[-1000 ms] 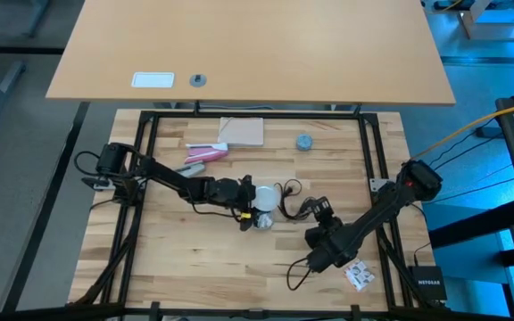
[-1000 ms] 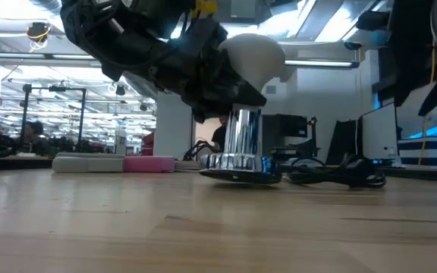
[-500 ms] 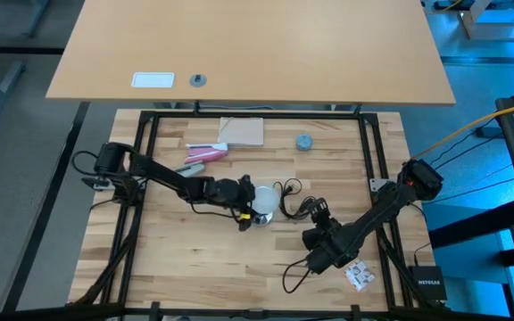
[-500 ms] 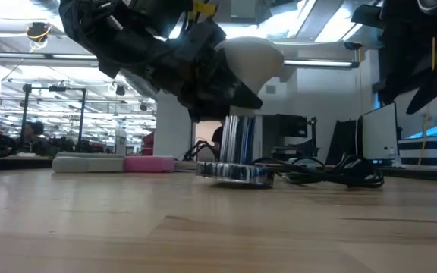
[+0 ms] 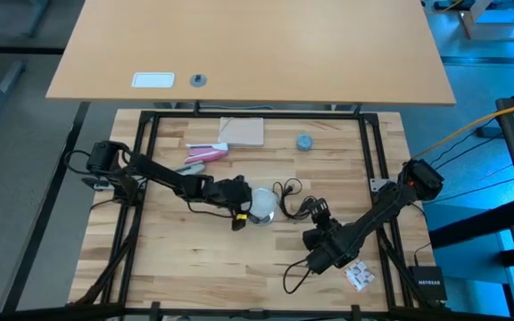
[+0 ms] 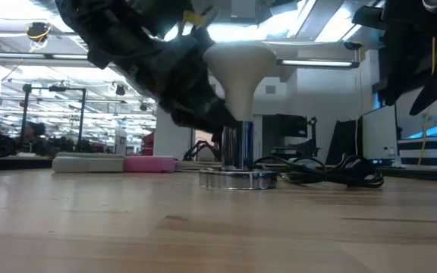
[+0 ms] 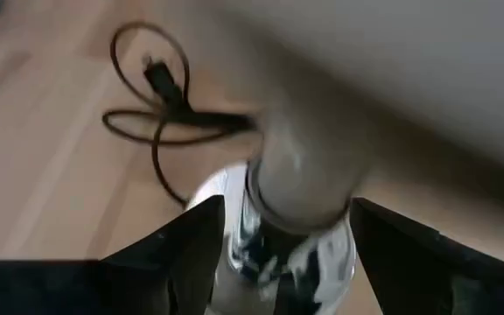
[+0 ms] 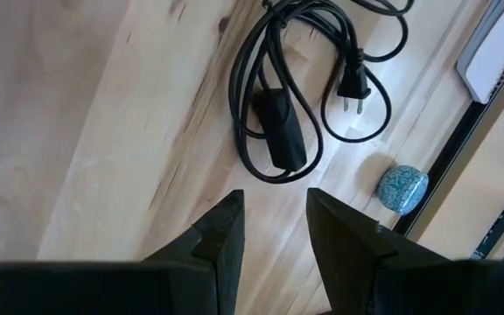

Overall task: Screw lightbulb
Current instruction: Insert the white lightbulb into the desk lamp, then remove the white lightbulb from the desk lamp

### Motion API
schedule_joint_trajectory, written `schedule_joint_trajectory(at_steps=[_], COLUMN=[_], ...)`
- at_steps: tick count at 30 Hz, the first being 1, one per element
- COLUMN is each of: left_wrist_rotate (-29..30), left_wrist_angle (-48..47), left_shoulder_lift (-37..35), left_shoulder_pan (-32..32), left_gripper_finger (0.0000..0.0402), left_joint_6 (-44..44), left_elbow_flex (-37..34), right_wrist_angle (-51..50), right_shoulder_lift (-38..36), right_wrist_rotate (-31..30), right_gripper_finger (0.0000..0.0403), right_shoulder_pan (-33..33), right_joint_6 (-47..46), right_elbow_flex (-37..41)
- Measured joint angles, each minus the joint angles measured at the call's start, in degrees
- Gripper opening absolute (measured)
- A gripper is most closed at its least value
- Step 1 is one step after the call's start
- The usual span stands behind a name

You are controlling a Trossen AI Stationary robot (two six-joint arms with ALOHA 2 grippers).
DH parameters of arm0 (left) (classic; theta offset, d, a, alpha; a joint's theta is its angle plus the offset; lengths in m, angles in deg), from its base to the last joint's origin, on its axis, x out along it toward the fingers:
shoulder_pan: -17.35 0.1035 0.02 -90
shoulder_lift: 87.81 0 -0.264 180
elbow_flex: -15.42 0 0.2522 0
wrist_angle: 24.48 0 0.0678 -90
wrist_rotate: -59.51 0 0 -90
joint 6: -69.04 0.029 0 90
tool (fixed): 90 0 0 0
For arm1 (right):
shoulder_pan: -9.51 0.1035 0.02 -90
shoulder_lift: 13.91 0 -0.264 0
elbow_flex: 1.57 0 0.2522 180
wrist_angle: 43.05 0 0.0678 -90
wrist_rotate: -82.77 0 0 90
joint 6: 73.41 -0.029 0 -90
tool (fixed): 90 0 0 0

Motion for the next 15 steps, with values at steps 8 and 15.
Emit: schedule_joint_trajectory(at_steps=[8, 15], left_wrist_rotate=[0.05, 0.05], left_wrist_angle=[-10.12, -12.14], left_shoulder_lift=[-1.52, -2.78], left_shoulder_pan=[0.04, -1.03], left_gripper_finger=[0.0237, 0.0237], left_joint_6=[-2.94, -3.47], left_elbow_flex=[-0.2, -0.17], right_wrist_angle=[1.39, 2.21], right_shoulder_lift=[-0.92, -9.71], right_wrist_rotate=[-0.01, -3.49], right_gripper_finger=[0.0128, 0.0128], right_shoulder_pan=[0.02, 0.04], right_joint_6=[0.33, 3.41], right_elbow_flex=[0.0, 0.0])
